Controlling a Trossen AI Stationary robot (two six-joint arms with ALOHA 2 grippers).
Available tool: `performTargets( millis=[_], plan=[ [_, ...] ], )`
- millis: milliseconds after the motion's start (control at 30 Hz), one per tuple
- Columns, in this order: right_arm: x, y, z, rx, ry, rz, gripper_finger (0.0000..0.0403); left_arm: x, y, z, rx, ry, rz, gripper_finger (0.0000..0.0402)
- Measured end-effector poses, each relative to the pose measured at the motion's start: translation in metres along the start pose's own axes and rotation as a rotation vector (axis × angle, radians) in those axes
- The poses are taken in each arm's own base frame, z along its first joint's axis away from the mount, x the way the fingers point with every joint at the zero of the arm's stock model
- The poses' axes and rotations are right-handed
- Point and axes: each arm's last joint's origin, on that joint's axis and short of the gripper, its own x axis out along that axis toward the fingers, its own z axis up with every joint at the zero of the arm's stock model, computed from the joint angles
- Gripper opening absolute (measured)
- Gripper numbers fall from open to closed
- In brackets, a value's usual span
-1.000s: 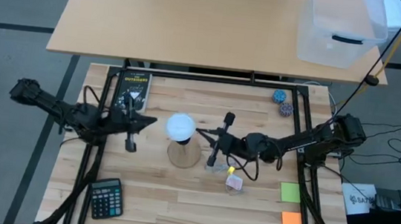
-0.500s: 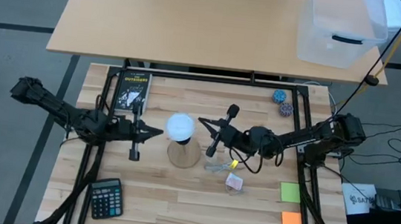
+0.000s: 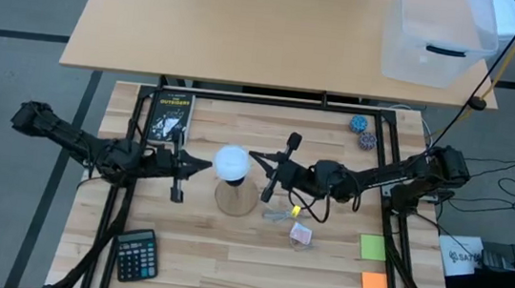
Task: Screw lightbulb
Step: Insert the lightbulb into the lamp socket
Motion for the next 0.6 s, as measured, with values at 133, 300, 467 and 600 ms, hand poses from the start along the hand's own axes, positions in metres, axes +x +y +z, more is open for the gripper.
performTargets(
  millis=[133,300,467,600],
  plan=[
    [-0.002,0.003,0.001,0.004,0.011,0.003,0.0000,0.001,0.003,-0.001,-0.015,0.003,0.016,0.0000],
    [-0.004,0.006,0.001,0.005,0.022,0.013,0.0000,0.002,0.006,-0.001,-0.019,0.006,0.032,0.0000],
    [-0.006,0.010,0.004,0.004,0.019,0.027,0.0000,0.002,0.008,-0.001,-0.018,0.008,0.047,0.0000],
    [-0.009,0.015,0.006,-0.009,0.022,0.030,0.0000,0.003,0.012,-0.002,-0.032,0.015,0.093,0.0000]
  ],
)
